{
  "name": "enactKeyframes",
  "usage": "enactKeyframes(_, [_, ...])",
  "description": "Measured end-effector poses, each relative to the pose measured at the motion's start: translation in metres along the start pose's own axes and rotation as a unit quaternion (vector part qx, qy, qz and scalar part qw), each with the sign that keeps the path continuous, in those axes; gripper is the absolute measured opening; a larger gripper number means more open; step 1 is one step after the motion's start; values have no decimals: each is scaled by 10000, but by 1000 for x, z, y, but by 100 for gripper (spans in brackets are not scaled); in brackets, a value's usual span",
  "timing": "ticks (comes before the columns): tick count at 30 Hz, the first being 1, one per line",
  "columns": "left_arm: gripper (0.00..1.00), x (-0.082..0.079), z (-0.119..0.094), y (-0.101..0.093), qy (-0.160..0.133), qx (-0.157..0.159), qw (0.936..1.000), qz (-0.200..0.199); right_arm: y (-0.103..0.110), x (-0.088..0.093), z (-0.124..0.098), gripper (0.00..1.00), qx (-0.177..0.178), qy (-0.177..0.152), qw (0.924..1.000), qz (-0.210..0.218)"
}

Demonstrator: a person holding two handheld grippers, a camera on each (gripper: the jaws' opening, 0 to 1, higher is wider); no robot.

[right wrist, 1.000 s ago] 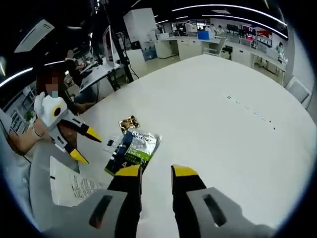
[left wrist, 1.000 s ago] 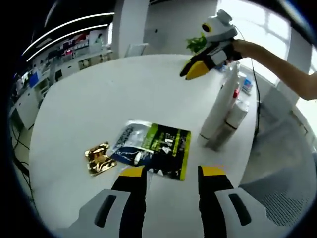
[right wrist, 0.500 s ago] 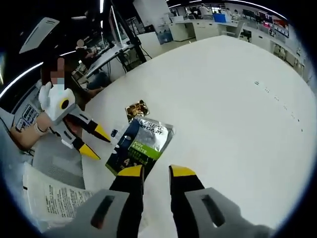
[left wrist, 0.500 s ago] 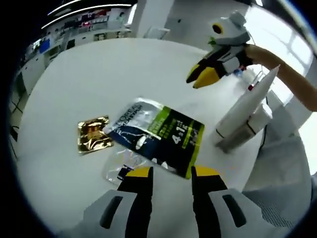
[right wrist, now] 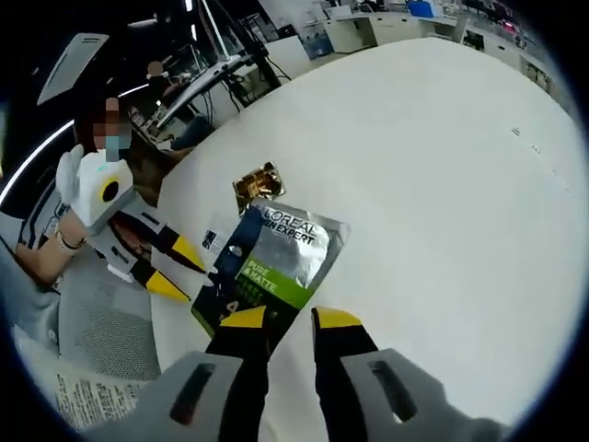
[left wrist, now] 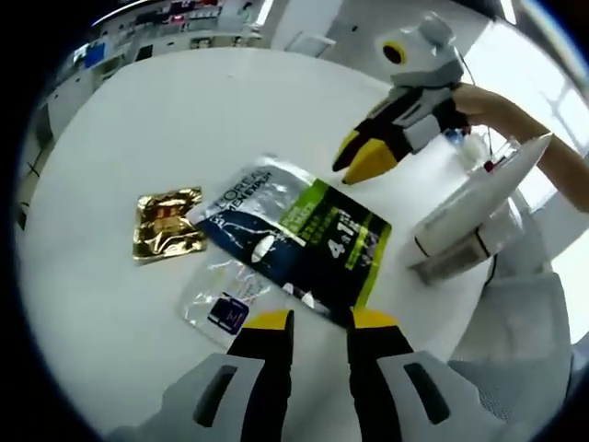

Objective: Arrange the skincare products in the storage area until every visible bottle or jar stands upright without overlapping.

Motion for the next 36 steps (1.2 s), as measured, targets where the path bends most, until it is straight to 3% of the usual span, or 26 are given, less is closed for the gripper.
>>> enactKeyframes(4, [16, -4, -1, -3, -23, 40, 10000, -47, -3, 2, 8, 18, 46, 183, 9998, -40])
enactKeyframes(12, [10, -13, 2, 0, -66, 40, 10000, -62, -1, 4, 11, 14, 4, 223, 9998, 6])
enactKeyframes(20, [3, -17, 4, 2, -189, 12, 9997, -168, -6, 7, 14, 5, 79, 299, 9995, 77])
enactKeyframes(31, [2, -21, 9, 9, -406, 145, 9980, -468, 1, 15, 15, 1, -33, 320, 9990, 312])
enactKeyframes(36, [0, -22, 10, 18, -387, -24, 9981, -471, 6, 18, 16, 1, -102, 362, 9988, 321])
Point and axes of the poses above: the point that each gripper's makers call its tool centre point, and the gripper's own axes: z roughly forward along the fingers, y roughly to its left, x roughly out of its underside, the point moved 2 cm from there along -z, roughly backward along the fingers, and after that the axes turned 11 degrees about y, right-handed, at the moved point
